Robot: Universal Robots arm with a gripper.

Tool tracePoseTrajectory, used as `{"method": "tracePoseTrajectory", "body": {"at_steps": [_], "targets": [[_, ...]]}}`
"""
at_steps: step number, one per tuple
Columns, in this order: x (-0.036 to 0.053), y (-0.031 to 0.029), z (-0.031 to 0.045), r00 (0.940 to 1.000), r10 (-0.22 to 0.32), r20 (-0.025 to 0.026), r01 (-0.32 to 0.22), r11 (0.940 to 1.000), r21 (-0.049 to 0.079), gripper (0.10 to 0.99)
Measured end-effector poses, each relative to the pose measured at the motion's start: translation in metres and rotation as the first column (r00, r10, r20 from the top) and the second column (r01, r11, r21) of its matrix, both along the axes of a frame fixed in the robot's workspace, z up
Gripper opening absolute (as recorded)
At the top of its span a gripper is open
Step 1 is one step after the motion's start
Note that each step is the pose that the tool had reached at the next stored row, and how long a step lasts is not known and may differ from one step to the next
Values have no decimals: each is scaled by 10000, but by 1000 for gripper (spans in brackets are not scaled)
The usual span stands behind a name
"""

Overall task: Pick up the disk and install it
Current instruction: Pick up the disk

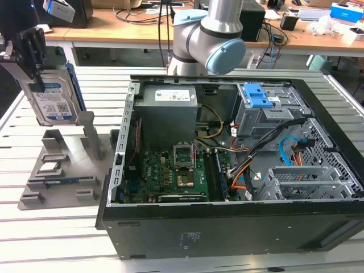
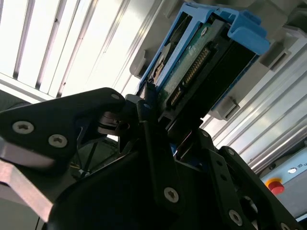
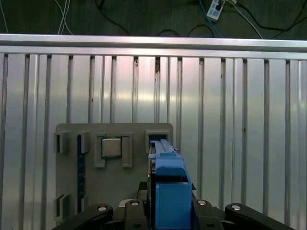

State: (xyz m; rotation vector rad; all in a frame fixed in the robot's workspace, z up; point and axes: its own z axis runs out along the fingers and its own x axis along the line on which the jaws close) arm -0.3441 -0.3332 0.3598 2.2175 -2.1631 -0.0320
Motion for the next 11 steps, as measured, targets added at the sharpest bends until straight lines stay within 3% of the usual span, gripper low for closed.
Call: {"method": "tracePoseTrajectory", "body": {"at_steps": [11], "targets": [[4,4,166,10000,0,-4,0,10000,-1,365]]}}
